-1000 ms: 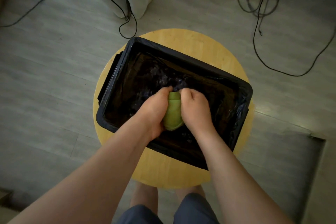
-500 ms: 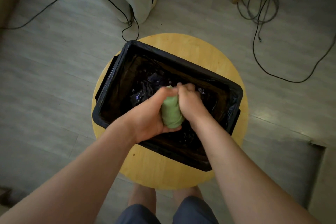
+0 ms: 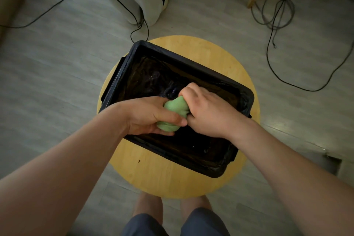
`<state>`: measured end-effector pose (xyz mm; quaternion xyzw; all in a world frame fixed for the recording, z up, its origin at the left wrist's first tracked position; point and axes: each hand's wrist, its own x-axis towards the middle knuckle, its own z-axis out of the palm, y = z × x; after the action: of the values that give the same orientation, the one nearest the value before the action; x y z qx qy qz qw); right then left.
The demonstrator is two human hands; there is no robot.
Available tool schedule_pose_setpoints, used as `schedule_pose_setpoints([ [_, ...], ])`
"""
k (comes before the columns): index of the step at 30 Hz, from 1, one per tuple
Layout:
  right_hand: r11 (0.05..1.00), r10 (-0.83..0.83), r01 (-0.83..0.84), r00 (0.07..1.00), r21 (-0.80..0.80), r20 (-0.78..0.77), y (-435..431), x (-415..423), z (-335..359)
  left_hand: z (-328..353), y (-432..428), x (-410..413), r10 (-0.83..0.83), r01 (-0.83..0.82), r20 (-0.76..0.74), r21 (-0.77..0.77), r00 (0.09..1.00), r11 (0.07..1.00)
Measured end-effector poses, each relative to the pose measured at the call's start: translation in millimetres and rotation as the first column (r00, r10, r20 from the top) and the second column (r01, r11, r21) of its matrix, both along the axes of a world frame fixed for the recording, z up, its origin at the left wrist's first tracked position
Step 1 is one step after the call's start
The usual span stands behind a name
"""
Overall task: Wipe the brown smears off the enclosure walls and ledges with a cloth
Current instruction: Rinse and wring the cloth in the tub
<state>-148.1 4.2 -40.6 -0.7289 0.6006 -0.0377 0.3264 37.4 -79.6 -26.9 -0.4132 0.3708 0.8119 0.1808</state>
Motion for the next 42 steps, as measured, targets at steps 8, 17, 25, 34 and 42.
schedule_pose_setpoints([
  [8,0.984,0.165,-0.16,0.985,-0.078,0.06,11.3,0.5,-1.3,9.8,3.2,-1.2,-0.05,0.051,-0.021,0.028,0.999,0.998],
  [17,0.991,0.11,-0.13,0.941,-0.041,-0.32,-0.3,19.3,7.3,6.5,22.1,-10.7,-0.339,0.504,0.38,-0.537,0.861,0.677],
  [25,0.9,-0.002,0.065,0.989,0.431,-0.146,-13.7,29.9,11.1,-23.8,35.8,-3.4,-0.332,0.594,0.525,-0.79,0.784,0.154],
  [34,0.874,-0.249,0.174,0.962,0.453,0.11,-10.0,17.4,-11.2,-27.1,23.2,-5.0,-0.226,0.458,0.407,-0.85,0.885,0.26],
  [42,0.97,0.087,-0.106,0.992,-0.218,-0.096,28.1,16.9,-5.1,-6.2,-2.1,-3.4,-0.305,0.338,0.158,-0.268,0.939,0.902],
])
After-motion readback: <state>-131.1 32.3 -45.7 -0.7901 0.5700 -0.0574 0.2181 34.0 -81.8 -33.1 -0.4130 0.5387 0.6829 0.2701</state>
